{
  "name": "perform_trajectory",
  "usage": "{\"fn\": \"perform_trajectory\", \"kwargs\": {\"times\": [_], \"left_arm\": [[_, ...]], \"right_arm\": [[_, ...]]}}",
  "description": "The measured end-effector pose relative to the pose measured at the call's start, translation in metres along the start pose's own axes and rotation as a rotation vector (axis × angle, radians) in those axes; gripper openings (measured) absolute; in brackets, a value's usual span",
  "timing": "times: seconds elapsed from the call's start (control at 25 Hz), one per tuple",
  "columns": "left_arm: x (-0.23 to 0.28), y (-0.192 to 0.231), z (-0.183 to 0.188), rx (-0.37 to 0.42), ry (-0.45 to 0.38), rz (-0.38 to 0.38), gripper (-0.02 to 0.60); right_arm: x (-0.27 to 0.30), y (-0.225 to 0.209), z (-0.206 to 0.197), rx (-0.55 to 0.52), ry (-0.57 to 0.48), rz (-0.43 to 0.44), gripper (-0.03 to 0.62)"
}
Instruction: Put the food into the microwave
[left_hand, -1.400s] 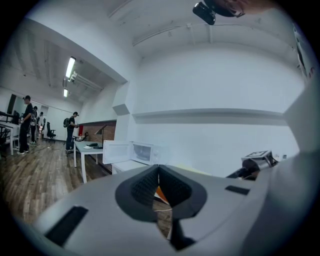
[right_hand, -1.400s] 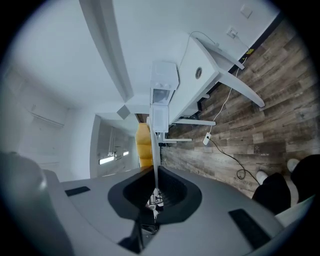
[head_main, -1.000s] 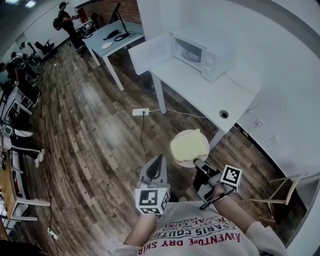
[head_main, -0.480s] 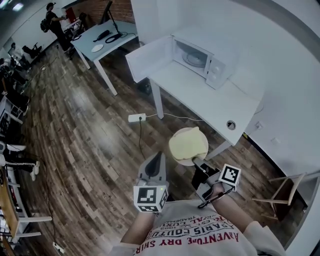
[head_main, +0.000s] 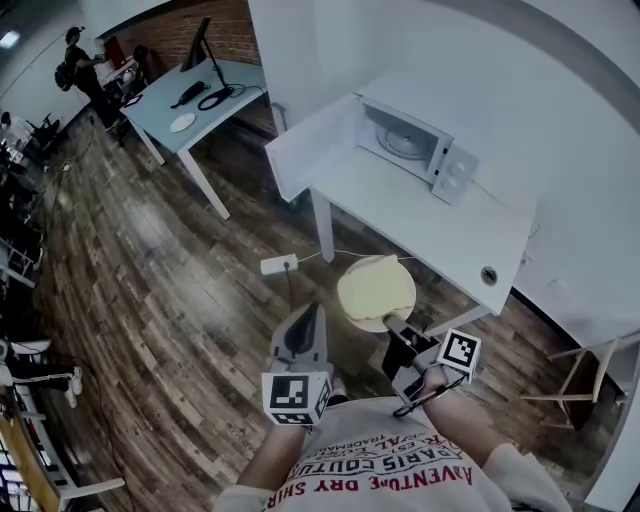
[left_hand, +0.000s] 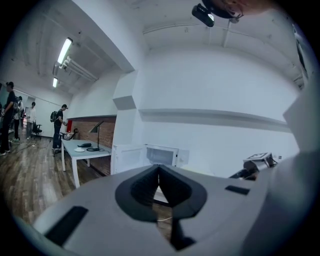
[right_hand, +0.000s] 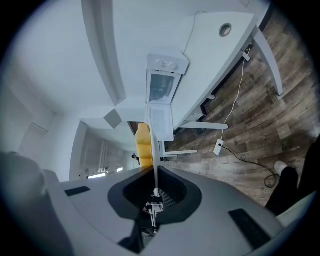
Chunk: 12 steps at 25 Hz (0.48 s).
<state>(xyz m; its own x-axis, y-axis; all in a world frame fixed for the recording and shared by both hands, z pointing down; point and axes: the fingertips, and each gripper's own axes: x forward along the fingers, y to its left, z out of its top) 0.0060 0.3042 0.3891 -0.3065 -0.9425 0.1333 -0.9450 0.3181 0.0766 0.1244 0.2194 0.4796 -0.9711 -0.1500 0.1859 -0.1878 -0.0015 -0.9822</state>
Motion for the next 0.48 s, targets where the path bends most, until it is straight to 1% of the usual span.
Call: {"fn": "perform_trajectory", "kwargs": {"times": [0.16, 0.32, 0.48], "left_arm": [[0.009, 0.036, -0.008, -0.026, 0.022, 0.004, 0.006], [0.02, 0.059, -0.017, -0.06, 0.033, 0.02, 0.006], [0.043, 0.077, -0.017, -0.06, 0.044, 0.024, 0.006]], "right_arm": [[0.035, 0.004, -0.002, 0.021, -0.011, 0.002, 0.023], [0.061, 0.0, 0.004, 0.031, -0.013, -0.014, 0.023], [0.086, 0.002, 0.015, 0.037, -0.006, -0.009, 0.023]]}}
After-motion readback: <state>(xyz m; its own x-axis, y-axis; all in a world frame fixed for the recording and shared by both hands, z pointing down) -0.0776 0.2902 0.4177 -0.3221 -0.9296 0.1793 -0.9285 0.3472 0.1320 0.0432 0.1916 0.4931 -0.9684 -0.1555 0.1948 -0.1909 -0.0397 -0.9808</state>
